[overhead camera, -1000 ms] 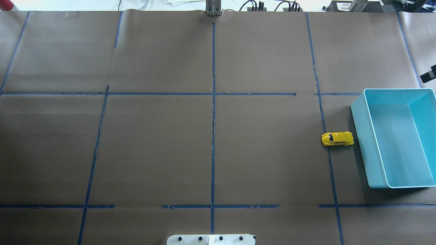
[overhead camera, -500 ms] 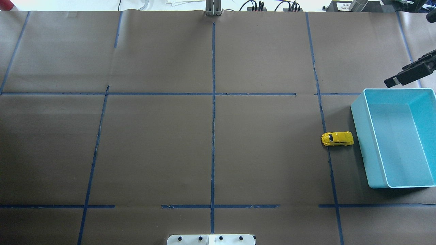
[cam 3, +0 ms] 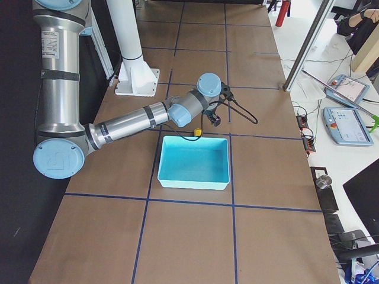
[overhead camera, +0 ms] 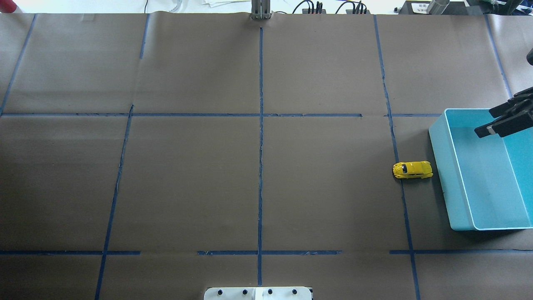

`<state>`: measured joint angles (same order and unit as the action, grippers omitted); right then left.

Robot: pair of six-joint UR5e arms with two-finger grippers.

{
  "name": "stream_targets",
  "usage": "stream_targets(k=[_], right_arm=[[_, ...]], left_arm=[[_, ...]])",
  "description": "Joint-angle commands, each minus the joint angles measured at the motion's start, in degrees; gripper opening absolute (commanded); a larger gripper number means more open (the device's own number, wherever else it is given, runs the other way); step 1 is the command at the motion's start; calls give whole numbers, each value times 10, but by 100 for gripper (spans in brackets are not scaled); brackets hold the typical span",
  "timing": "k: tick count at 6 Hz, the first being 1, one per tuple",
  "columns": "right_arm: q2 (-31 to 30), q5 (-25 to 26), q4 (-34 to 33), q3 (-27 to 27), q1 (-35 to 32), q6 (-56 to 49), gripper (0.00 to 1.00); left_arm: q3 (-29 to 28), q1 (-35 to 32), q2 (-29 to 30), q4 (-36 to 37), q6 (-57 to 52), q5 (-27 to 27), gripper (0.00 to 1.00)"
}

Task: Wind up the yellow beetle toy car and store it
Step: 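Move the right gripper over the car beside the blue bin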

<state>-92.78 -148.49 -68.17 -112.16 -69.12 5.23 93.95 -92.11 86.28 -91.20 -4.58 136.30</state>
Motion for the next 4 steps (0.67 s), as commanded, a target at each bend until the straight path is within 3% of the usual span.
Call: stream_targets(k=[1,3,4], right_arm=[[-2,13,9,-5,42,-18,100],[-6,166,9,-59,161,-46,99],[-11,236,8,-66,196,-112,99]], left_arm=[[0,0,-1,1,0,1,100],[-2,0,0,0,1,-2,100],[-2,0,-1,-2,1,-2,100]])
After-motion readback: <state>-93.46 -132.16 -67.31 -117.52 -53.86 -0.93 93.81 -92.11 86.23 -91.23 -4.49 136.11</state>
